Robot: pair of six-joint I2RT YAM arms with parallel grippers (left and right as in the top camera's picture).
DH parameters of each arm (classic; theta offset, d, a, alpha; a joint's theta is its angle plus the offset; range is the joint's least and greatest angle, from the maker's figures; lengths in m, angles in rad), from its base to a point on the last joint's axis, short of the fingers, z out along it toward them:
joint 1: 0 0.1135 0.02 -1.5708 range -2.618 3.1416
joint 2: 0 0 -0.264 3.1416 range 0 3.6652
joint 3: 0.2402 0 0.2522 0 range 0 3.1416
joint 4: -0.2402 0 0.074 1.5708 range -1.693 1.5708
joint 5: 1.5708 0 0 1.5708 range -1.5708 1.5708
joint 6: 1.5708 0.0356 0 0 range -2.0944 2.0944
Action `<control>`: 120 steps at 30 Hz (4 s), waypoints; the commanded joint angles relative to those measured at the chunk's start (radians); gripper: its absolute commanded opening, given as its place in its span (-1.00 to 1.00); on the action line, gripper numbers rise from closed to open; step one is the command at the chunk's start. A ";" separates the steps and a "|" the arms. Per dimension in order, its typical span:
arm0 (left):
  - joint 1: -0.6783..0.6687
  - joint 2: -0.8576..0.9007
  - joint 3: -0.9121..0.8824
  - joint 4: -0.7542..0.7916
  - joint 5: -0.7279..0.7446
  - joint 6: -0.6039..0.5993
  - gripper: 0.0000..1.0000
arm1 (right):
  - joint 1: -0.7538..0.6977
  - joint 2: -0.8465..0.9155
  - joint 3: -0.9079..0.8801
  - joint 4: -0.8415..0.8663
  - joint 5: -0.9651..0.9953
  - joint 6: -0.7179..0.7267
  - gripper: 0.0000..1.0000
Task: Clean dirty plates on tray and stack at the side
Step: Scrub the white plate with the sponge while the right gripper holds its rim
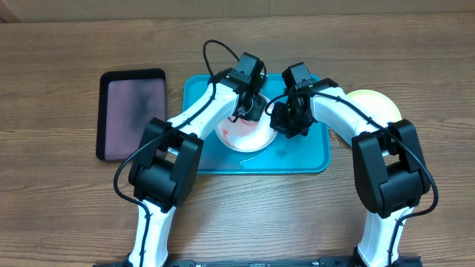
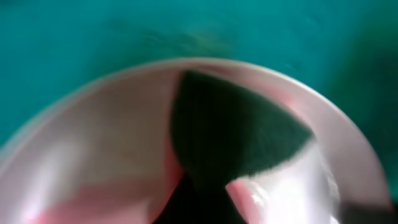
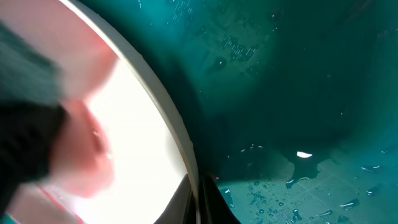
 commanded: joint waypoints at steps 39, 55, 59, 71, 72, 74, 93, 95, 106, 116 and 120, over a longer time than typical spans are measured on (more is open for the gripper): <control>-0.064 0.050 -0.003 -0.301 -0.014 0.167 -0.91 | -0.029 0.025 0.006 -0.005 -0.034 -0.028 -0.93; -0.038 0.050 -0.003 -0.449 -0.291 -0.867 -0.92 | -0.185 0.025 0.006 -0.012 -0.305 -0.193 -0.93; -0.024 0.050 -0.003 -0.345 -0.370 -0.872 -0.92 | -0.170 0.025 0.006 -0.032 -0.291 -0.211 -0.93; -0.014 0.050 0.005 -0.029 -0.404 -0.595 -0.91 | -0.050 0.025 0.006 -0.103 -0.198 -0.240 -0.93; -0.014 0.050 0.010 -0.016 -0.399 -0.524 -0.92 | -0.039 0.025 0.006 -0.106 -0.198 -0.240 -0.93; -0.014 0.050 0.026 0.003 -0.376 -0.389 -0.92 | -0.021 0.025 0.006 -0.110 -0.198 -0.240 -0.93; -0.010 0.050 0.087 -0.141 -0.098 -0.051 -0.92 | -0.051 0.025 0.006 -0.122 -0.198 -0.240 -0.93; -0.005 0.050 0.087 -0.175 -0.276 -0.216 -0.91 | -0.051 0.025 0.006 -0.121 -0.198 -0.240 -0.93; -0.005 0.050 0.087 -0.429 -0.171 -0.701 -0.91 | -0.057 0.025 0.006 -0.090 -0.199 -0.235 -0.93; -0.061 0.050 0.087 -0.346 0.335 -0.145 -0.92 | -0.098 0.025 0.006 -0.080 -0.209 -0.232 -0.93; -0.060 0.050 0.087 -0.265 0.280 -0.109 -0.91 | -0.105 0.025 0.006 -0.081 -0.211 -0.232 -0.93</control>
